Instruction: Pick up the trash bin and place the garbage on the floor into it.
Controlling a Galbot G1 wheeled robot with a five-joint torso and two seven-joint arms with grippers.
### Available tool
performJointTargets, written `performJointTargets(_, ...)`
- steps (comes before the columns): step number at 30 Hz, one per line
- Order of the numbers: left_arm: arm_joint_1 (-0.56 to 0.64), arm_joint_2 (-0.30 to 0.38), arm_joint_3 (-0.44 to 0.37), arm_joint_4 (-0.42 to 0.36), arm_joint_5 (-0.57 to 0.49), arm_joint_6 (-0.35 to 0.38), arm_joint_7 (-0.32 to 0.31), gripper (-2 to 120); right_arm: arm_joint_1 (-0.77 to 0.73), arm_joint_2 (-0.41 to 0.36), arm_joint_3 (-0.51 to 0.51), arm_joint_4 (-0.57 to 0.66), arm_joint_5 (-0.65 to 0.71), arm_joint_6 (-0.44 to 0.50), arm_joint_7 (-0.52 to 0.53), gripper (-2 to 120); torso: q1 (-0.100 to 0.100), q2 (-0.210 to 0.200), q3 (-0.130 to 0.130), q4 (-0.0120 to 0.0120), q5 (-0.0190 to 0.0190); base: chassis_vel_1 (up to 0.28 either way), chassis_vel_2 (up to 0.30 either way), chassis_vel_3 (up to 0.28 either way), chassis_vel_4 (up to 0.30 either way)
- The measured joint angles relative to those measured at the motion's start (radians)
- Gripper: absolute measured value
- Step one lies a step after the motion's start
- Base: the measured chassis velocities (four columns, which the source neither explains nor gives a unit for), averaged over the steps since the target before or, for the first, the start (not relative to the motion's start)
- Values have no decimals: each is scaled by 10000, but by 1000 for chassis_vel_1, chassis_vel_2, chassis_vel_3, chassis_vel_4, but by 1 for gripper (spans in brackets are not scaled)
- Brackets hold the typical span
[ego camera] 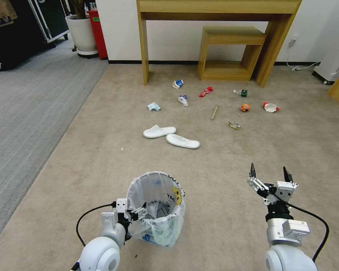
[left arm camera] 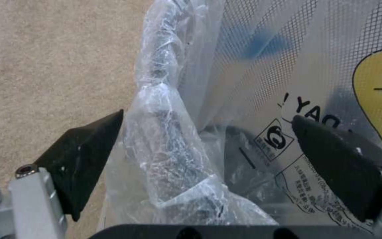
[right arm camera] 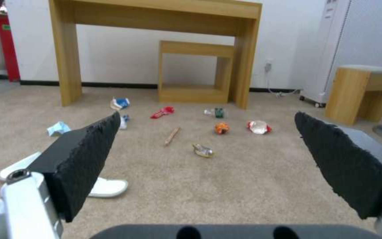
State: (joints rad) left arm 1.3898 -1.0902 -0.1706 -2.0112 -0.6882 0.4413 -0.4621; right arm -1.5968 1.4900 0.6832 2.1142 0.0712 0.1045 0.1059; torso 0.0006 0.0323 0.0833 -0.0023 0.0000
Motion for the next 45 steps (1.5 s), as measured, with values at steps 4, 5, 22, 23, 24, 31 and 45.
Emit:
performJointTargets(4,92,51,-52,-137,-23,68,-40,95,67,1,-60,-52,-13,1,0,100,0,0,-1,1,0,0,0,0,0)
performJointTargets(5,110,93,-78,-181,-46,118,-59,95,110,12,-85,-76,-18,1,0,100,0,0,0,1,0,0,0,0,0)
performJointTargets(22,-1339,1499,494,-125,-2193,921,-773,93,338,54,-120,-389,-8,-40,7,100,0,0,0,0,0,0,0,0,0)
performJointTargets(23,-1339,1499,494,-125,-2193,921,-773,93,338,54,-120,-389,-8,-40,7,100,0,0,0,0,0,0,0,0,0)
performJointTargets(24,-1493,1595,593,-72,-2322,953,-818,93,356,51,-105,-418,-5,-39,9,100,0,0,0,0,0,0,0,0,0)
performJointTargets(31,-2160,1945,1087,234,-3262,1148,-1316,91,436,48,-44,-544,25,-31,23,100,0,0,0,0,-1,0,0,0,0)
performJointTargets(45,-2284,1991,1209,642,-3346,1091,-1382,63,560,45,-63,-686,43,-15,31,100,0,0,-1,2,1,0,0,0,0)
